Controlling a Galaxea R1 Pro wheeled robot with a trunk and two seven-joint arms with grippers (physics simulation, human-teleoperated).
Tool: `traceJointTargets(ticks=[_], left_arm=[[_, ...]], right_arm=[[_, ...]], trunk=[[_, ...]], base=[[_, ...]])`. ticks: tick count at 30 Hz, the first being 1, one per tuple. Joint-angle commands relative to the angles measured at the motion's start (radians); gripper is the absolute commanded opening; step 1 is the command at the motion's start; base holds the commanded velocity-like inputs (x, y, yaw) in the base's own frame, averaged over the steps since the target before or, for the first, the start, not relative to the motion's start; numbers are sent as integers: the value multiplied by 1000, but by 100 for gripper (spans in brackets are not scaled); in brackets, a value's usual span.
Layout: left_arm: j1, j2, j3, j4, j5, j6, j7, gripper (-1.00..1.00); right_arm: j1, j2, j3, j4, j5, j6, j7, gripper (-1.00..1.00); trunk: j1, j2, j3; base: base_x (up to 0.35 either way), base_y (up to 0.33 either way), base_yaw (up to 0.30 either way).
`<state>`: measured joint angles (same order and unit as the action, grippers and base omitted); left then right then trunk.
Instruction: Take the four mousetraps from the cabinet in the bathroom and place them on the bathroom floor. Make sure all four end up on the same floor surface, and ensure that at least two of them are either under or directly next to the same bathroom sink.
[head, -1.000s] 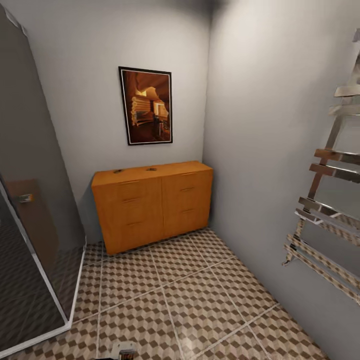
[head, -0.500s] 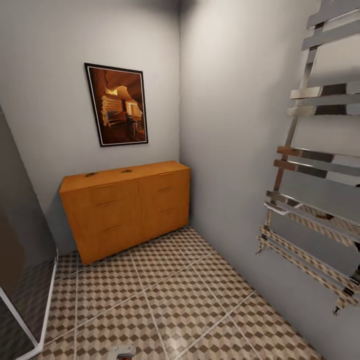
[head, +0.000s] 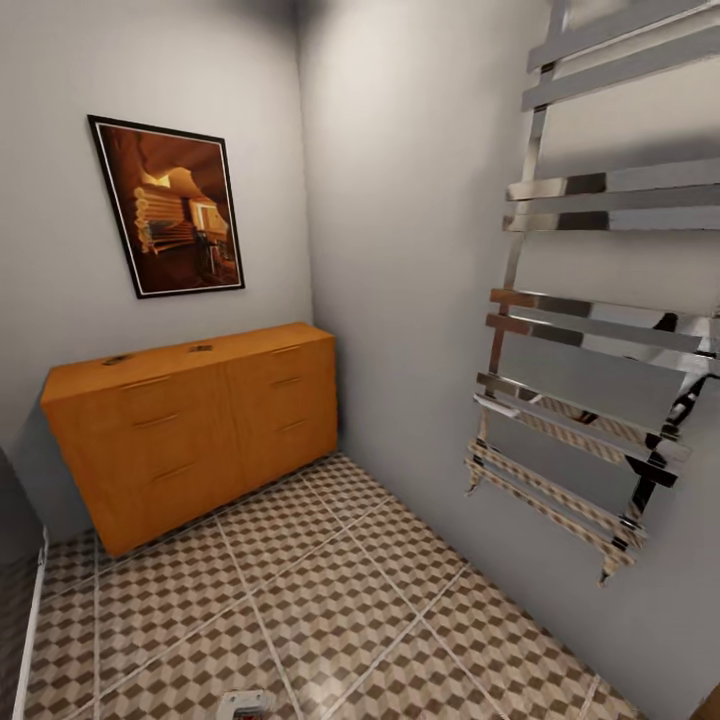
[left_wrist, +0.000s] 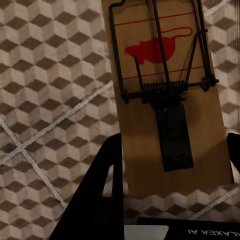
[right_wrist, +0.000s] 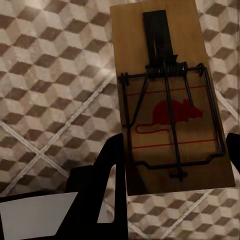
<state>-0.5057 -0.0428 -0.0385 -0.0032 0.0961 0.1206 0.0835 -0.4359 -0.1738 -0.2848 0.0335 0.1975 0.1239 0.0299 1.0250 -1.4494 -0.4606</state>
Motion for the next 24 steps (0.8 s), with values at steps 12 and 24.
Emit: traceJointTargets(ticks=[12, 24], left_arm=[[-1, 0, -4, -1, 8, 4, 4, -100], [-1, 0, -4, -1, 8, 4, 4, -100]], right_arm=[[30, 25, -7, 1, 11, -1, 3, -100], [31, 42, -7, 2, 11, 0, 4, -100]], trunk=[[0, -1, -1], [0, -1, -1]], base=[[0, 0, -300], [0, 0, -300]])
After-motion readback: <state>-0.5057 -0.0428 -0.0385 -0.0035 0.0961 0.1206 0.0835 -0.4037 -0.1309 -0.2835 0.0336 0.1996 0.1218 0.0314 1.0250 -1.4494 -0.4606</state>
